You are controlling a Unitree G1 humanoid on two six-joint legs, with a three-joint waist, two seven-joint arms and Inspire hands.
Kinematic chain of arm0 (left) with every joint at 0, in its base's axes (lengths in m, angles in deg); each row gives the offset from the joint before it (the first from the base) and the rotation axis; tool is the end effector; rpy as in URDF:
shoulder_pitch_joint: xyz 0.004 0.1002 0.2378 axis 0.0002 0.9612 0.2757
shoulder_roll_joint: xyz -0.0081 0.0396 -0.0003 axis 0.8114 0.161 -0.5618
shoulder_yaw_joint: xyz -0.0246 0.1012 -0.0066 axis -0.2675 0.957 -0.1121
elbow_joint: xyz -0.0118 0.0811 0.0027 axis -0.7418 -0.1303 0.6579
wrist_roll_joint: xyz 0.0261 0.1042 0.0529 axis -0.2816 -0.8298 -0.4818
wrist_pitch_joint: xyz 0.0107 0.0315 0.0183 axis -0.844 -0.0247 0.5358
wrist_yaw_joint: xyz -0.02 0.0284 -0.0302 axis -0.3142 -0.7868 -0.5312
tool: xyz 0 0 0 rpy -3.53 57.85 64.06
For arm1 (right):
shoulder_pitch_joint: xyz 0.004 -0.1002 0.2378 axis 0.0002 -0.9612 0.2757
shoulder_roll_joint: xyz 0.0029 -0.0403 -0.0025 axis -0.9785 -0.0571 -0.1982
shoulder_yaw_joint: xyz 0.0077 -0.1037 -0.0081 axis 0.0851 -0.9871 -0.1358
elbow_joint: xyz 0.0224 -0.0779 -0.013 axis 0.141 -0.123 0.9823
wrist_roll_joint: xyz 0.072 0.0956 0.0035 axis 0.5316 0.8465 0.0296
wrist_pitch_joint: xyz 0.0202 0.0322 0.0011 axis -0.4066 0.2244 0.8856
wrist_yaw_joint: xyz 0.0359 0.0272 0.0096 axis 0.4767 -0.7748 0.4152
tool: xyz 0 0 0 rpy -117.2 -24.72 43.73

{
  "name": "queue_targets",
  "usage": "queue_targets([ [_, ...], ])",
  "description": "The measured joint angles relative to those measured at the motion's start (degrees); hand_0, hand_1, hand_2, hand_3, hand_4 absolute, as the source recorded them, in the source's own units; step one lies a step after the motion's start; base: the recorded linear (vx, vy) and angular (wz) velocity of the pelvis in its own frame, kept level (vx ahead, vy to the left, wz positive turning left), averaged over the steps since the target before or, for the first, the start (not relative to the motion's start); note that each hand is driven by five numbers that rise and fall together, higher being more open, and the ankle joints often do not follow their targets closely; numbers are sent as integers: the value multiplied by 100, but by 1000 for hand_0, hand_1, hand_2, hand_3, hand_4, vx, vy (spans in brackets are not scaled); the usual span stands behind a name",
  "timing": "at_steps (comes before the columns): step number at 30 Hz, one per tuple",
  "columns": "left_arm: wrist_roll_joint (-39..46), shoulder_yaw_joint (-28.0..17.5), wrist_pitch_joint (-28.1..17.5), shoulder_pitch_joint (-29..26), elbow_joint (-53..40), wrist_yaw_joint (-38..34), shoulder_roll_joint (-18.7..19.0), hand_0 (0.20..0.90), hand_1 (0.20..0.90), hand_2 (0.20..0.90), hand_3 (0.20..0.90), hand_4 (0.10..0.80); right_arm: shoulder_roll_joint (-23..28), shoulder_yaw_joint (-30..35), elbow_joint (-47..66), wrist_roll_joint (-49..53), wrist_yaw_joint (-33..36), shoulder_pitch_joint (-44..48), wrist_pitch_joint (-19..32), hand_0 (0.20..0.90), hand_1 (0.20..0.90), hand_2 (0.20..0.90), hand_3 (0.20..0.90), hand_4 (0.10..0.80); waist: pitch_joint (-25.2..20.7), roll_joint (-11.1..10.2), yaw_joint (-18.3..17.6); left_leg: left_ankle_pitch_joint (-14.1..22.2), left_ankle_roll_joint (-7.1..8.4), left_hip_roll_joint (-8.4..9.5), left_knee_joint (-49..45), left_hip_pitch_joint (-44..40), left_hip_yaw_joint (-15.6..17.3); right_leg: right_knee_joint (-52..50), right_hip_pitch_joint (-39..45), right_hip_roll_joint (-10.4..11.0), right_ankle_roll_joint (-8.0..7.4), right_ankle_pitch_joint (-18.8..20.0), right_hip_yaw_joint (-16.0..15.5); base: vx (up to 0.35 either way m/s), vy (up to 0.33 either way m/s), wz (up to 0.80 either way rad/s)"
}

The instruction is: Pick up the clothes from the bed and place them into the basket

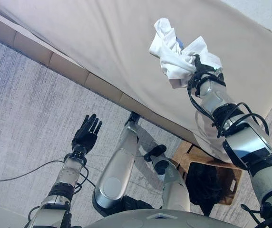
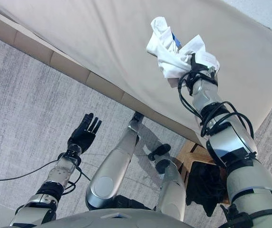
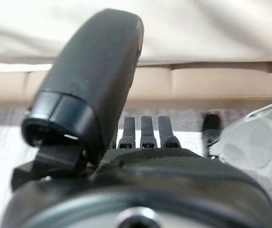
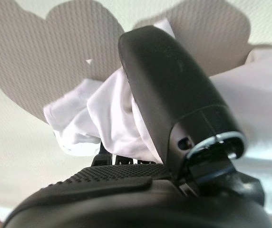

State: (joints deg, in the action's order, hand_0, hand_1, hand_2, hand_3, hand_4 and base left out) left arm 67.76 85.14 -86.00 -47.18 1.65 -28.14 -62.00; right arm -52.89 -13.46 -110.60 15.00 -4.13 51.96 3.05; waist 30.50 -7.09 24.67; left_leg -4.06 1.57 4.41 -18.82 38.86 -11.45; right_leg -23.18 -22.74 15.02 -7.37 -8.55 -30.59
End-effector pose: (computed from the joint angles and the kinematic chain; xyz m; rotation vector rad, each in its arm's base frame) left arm 0.2260 0.2277 -0.0453 -1.0694 0.2896 0.2031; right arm 0.3862 -0.2003 0.1756 -1.3050 0.1423 -0.2863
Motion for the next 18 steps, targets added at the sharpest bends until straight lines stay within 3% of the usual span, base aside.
queue_targets([
  [2, 0, 89, 2, -16, -80, 37, -20, 900, 900, 900, 900, 800, -60, -4, -104, -75, 10, 249, -139, 900, 900, 900, 900, 800, -1, 1, -22, -39, 57, -34, 17, 127, -31, -14, -126, -35, 8, -40, -30, -48, -5, -1],
  [3, 0, 111, 3, -19, -110, 59, -29, 900, 900, 900, 900, 800, -76, -22, -147, -139, -7, 371, -214, 385, 385, 385, 299, 199, -1, 3, -23, -52, 79, -54, 17, 194, -60, -40, -199, -55, -1, -50, -45, -54, -29, 3],
  [4, -2, 154, 6, -21, -164, 60, -32, 900, 900, 900, 900, 800, -72, -71, -163, -172, -22, 544, -367, 300, 300, 300, 200, 100, -3, 6, -27, -64, 98, -66, 14, 309, -113, -95, -316, -62, 72, -98, -84, -40, -31, 6],
  [11, -42, 141, -6, 107, -174, -2, 14, 900, 900, 900, 900, 800, 0, -103, 47, 386, 976, 589, -197, 300, 300, 300, 200, 100, -8, 10, -11, -72, 119, -157, 29, 493, -104, -84, -589, -90, 96, -111, -74, -62, -30, -8],
  [16, -425, 41, -126, 190, -23, -86, 23, 900, 900, 900, 900, 800, 190, 481, 1890, 1460, 1886, -255, 821, 300, 300, 300, 200, 100, -5, 4, -110, -98, 152, -367, 19, 196, 347, 140, -371, -240, 143, -42, 244, -54, -126, -36],
  [18, -767, 33, -163, 199, 185, -198, 92, 900, 900, 900, 900, 800, 185, 757, 2578, 1763, 2119, -731, 1176, 300, 300, 300, 200, 100, 11, -32, -179, -42, 41, -467, 24, -288, 647, 414, 50, -345, 181, 166, 535, -56, -157, -53],
])
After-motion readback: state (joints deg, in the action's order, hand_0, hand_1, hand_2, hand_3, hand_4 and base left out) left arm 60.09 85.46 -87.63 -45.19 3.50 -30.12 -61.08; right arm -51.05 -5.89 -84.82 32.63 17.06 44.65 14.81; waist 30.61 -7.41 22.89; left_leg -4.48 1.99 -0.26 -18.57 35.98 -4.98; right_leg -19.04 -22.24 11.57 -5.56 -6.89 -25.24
